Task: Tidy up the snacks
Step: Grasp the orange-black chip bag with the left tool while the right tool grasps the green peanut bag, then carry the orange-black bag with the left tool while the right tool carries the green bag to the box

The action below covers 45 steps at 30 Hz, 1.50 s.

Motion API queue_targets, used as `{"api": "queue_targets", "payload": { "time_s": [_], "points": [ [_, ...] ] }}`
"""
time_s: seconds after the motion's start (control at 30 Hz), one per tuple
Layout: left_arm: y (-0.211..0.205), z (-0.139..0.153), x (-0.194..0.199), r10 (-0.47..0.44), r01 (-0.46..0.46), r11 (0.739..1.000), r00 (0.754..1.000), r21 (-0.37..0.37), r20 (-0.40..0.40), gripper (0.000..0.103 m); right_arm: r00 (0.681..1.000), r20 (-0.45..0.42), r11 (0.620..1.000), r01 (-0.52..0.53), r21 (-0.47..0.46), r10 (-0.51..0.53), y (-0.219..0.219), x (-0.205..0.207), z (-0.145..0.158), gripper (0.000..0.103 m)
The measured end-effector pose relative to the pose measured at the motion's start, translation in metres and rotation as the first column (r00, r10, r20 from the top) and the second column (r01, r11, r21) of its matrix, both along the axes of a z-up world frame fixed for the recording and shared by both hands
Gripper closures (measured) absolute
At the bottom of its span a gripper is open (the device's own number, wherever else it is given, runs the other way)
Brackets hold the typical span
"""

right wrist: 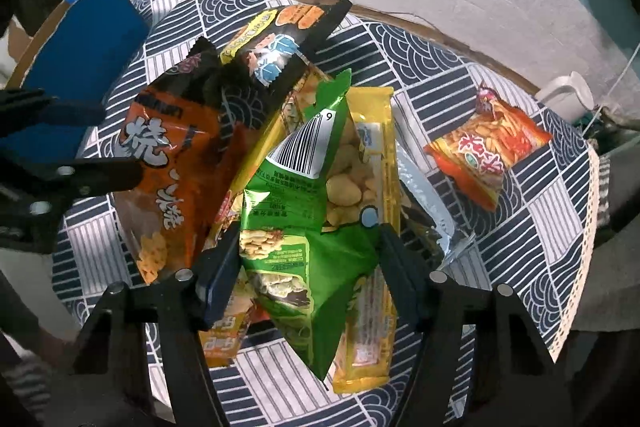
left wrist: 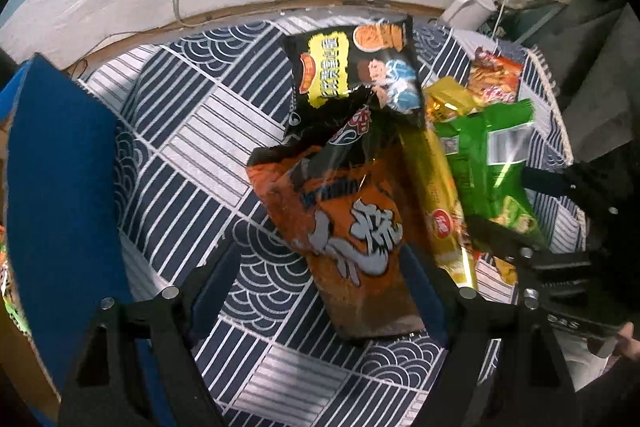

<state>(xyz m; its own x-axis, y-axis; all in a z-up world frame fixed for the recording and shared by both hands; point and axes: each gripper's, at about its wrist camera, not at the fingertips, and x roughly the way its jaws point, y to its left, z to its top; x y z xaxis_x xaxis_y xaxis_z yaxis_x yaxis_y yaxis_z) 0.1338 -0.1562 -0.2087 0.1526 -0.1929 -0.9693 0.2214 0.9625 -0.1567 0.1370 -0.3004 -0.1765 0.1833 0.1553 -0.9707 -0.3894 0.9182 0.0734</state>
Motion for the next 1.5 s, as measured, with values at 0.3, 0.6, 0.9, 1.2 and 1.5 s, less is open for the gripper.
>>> {"api": "queue_targets", "payload": {
  "time_s": [0.3,0.6,0.9,1.2,1.5],
  "points": [
    [-0.019,-0.017,-0.001,-0.045,0.045,0.999,0.999,-0.004,0.006,0.017,0.999,0.033,0.999,0.039,0.025,-0.040,-0.016,0.000,0.013,0.041],
    [-0.017,-0.015,-0.007,-0.091,0.090,0.996,0.995,0.020,0.043,0.055,0.997,0.045,0.998,0.057,0.029,-0.058,-0.020,-0.002,0.024,0.041],
    [-0.007,-0.001,-0.021,-0.124,0.121,0.992,0.990,0.041,0.064,0.071,0.995,0.083,0.998,0.048,0.027,-0.050,-0.011,-0.014,0.042,0.041],
    [0.000,0.024,-0.038,-0.163,0.150,0.983,0.977,0.103,0.135,0.071,0.992,0.121,0.999,0.032,-0.006,-0.031,0.000,-0.026,0.062,0.041],
    [0.016,0.066,-0.058,-0.196,0.164,0.975,0.951,0.148,0.241,0.071,0.986,0.163,1.000,0.027,0.012,-0.028,0.013,-0.032,0.089,0.041]
  ]
}}
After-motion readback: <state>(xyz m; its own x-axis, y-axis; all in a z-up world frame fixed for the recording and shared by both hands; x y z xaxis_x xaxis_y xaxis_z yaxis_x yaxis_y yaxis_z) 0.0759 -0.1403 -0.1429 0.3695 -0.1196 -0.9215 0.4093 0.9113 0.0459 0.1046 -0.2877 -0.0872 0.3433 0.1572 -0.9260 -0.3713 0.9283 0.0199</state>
